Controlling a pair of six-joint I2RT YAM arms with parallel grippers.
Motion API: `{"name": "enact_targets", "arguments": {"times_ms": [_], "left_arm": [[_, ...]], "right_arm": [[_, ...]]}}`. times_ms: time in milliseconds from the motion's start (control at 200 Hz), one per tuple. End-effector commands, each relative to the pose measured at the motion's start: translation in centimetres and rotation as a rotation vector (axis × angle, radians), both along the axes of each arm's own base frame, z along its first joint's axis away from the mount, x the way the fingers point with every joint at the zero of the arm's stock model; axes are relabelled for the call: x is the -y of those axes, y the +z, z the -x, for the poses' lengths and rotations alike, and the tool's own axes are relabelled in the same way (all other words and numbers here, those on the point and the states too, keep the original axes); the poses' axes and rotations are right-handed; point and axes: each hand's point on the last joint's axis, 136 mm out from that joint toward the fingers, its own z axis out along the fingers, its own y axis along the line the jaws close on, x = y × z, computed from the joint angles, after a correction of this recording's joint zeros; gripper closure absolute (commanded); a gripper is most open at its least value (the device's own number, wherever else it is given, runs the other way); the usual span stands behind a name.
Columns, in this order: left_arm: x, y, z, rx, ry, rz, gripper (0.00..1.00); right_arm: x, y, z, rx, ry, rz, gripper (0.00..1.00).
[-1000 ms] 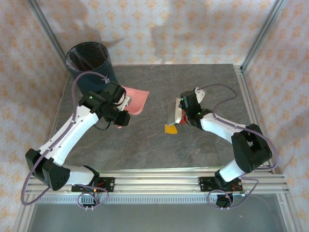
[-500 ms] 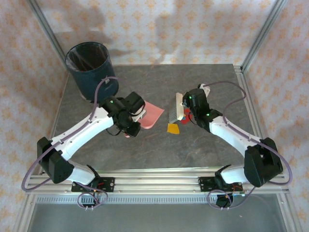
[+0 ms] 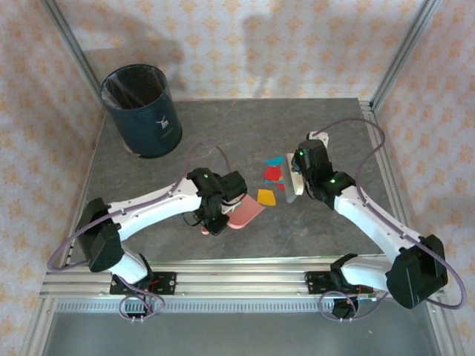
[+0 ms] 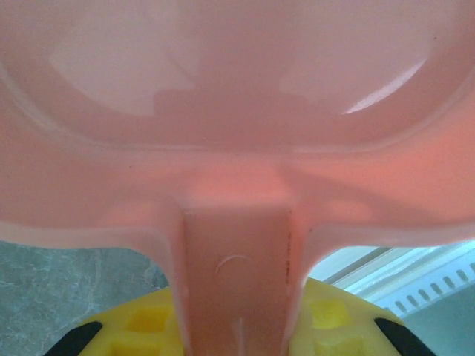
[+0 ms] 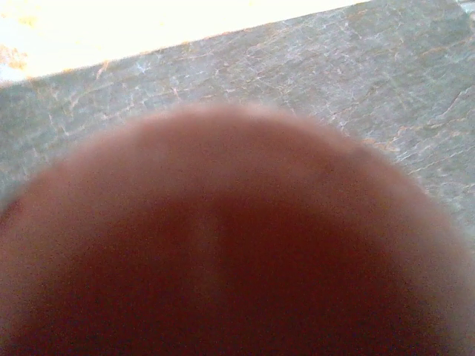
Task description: Sweep away the paper scraps from the table
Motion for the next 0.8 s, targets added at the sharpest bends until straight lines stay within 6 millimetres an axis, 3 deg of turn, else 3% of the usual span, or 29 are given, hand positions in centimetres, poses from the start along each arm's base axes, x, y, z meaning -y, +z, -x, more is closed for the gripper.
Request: {"name": "enact_targets", "arguments": {"times_ms": [0,255,791], "left_arm": [[-0.2,-1.0,1.2,-0.041,-0.004,-0.034,1.00],[0.1,-2.8,2.1,-0.126,-0.028,-0.072,1.00],[2.1,-4.7,0.8,-0.186,-0.055,-0.122,1.00]], "right_arm": [[0.4,1.3,0.9,0.019,0.082,0.100,1.00],[-1.4,0.5,2.1,0.045,0.255,0.133,1.00],[-4.4,-1.4,1.5,0.014,0.350,0.205,1.00]]}}
